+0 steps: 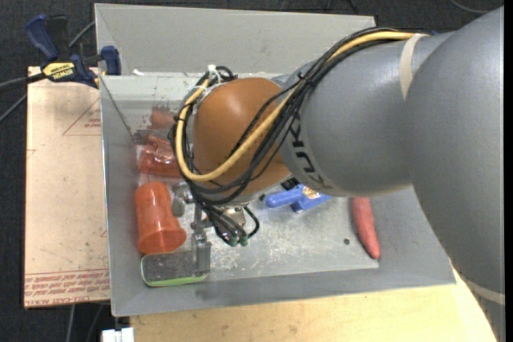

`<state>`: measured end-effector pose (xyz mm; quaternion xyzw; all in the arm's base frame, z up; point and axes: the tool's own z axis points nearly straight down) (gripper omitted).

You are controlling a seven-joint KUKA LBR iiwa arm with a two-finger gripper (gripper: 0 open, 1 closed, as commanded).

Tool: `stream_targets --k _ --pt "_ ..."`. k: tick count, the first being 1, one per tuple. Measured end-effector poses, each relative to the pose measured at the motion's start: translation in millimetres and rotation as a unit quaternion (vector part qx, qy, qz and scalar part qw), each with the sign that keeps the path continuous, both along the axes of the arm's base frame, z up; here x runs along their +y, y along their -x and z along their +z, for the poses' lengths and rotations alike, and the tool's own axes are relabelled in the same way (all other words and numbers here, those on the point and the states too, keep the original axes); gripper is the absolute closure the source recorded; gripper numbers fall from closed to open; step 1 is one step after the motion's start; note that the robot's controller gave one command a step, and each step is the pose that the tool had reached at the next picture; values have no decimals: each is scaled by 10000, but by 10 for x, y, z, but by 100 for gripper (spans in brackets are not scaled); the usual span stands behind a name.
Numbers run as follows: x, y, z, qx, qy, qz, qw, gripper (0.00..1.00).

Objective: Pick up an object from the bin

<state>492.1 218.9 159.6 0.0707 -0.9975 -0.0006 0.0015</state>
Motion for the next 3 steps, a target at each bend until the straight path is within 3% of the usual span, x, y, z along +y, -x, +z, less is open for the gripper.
stream_targets --k 1,2,3 --pt "162 -57 -492 -71 -14 654 9978 0" --pt "260 -93 -486 -64 -16 1534 9881 0" --pt "331 -48 -711 -180 -81 851 9962 0"
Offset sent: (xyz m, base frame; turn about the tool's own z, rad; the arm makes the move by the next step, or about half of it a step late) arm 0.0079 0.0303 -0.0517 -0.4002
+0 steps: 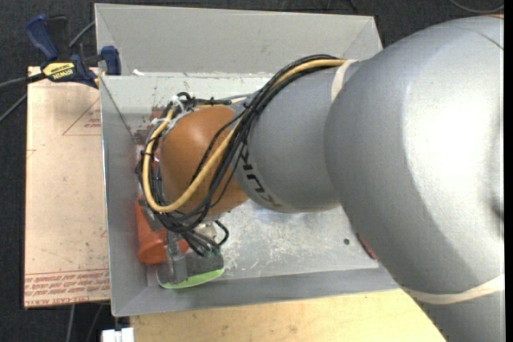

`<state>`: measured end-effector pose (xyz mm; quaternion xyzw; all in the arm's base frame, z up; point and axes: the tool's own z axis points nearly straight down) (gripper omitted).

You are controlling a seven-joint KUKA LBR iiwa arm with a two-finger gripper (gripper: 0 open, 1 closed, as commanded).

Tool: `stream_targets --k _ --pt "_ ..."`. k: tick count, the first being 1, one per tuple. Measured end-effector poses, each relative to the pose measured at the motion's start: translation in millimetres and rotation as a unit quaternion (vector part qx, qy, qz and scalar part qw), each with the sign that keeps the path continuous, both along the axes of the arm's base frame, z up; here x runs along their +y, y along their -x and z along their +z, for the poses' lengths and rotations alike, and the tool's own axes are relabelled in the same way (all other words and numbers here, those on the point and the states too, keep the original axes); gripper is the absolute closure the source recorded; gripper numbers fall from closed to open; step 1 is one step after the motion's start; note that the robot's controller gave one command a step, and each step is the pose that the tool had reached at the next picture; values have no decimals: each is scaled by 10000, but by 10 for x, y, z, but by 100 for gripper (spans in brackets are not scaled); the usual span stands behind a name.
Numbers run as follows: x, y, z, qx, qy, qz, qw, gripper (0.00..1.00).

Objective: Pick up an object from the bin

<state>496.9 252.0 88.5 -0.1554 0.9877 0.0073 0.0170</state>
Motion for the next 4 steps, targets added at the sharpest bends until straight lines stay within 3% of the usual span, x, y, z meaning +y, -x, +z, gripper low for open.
stream_targets --k 1,2,4 --pt "-56 -136 -49 -51 -38 361 9993 0" --pt "27 -40 -15 -223 -188 -2 9996 100" --pt "23 -24 -29 -262 -235 -17 9994 100"
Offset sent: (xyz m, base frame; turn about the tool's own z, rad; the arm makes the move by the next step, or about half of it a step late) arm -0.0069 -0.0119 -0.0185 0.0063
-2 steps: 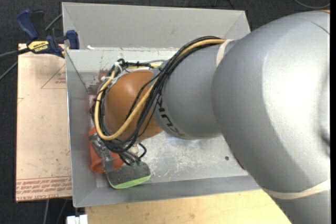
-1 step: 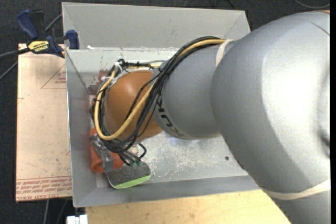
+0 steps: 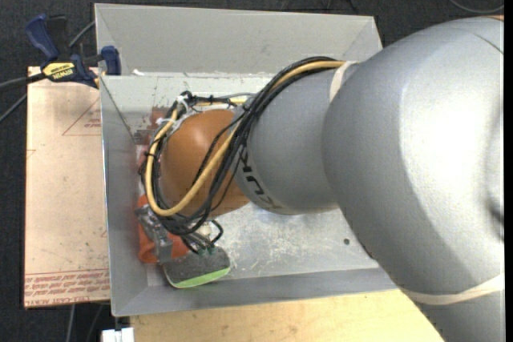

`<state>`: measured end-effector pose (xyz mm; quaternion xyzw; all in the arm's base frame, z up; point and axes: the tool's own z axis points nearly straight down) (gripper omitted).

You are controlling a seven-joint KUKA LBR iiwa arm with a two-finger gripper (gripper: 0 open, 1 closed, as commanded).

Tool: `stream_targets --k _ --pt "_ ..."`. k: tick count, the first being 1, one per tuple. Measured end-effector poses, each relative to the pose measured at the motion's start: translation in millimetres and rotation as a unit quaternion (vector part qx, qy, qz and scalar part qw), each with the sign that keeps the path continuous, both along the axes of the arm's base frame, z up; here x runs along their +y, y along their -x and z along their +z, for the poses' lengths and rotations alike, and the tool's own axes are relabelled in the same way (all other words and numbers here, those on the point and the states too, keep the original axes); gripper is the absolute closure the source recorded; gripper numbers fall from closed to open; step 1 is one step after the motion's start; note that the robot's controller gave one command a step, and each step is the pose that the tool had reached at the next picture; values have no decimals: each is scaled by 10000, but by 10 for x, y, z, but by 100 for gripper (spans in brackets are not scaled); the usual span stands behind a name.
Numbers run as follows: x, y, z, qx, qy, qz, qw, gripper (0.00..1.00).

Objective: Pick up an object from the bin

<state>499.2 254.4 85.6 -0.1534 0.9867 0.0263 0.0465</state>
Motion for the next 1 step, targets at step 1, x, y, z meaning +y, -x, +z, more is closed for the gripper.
stream_targets --k 1 --pt "-44 -65 -27 -78 -105 44 9999 100"
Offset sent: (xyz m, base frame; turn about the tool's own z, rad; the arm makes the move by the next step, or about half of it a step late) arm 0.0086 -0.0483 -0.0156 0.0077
